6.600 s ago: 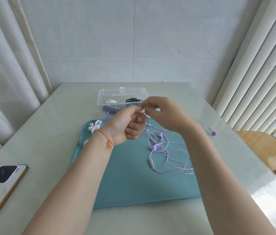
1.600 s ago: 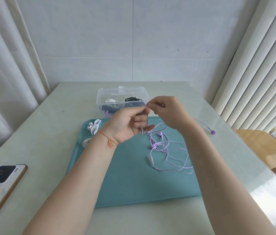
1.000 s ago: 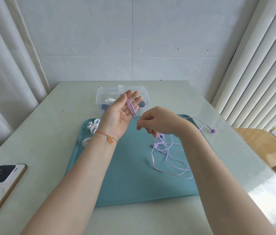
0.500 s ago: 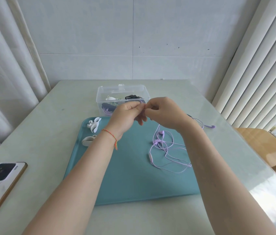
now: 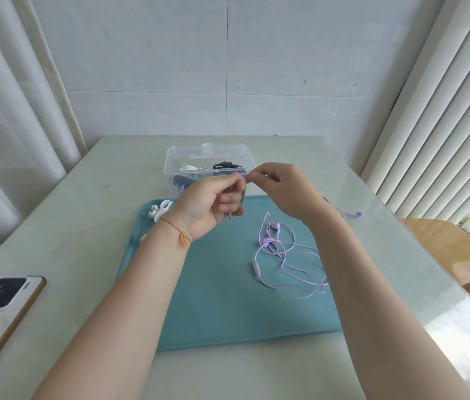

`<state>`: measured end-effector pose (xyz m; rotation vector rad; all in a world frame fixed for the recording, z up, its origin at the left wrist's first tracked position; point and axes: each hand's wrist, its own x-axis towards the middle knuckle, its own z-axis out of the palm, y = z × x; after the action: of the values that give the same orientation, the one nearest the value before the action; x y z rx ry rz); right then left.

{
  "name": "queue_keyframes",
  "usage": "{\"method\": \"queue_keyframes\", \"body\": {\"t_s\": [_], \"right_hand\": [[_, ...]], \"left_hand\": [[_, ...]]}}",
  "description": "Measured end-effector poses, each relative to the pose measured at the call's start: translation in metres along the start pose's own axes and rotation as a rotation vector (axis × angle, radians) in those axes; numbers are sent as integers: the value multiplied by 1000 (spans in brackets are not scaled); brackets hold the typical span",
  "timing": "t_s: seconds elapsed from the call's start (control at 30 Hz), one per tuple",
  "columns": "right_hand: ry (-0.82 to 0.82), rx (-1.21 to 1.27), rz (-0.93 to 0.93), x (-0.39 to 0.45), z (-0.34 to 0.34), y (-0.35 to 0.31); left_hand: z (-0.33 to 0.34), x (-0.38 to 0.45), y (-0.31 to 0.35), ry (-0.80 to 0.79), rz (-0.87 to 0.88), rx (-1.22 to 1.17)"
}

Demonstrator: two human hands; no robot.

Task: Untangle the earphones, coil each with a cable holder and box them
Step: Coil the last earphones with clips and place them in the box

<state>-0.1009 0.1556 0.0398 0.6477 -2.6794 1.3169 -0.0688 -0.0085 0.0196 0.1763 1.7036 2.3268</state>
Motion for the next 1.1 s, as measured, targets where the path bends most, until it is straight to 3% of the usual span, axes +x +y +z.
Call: {"method": "queue_keyframes", "body": {"t_s": [0.13,0.3,0.57,0.67,0.77,0.9,1.1], "right_hand": [[-111,-29,11,-2,13,-7],[-152,-95,44,-3,18,-11],[-280,-120,57,-8,16,-16],[-332,-130,69,-11,8,-19],[-278,-117,42,-12,2,-23],[-88,-65,14,-8,-6,-22],[71,25,-13,-1,-3,-11]], "left_hand": [[1,0,3,-54,11,-443],[2,0,6,-25,101,-696],[1,0,5,108,265,-430],[-2,5,-2,224,289,-192],[-2,8,-10,295,252,109],[2,6,-13,172,134,251],[11,1,-5,-34,-46,1]]}}
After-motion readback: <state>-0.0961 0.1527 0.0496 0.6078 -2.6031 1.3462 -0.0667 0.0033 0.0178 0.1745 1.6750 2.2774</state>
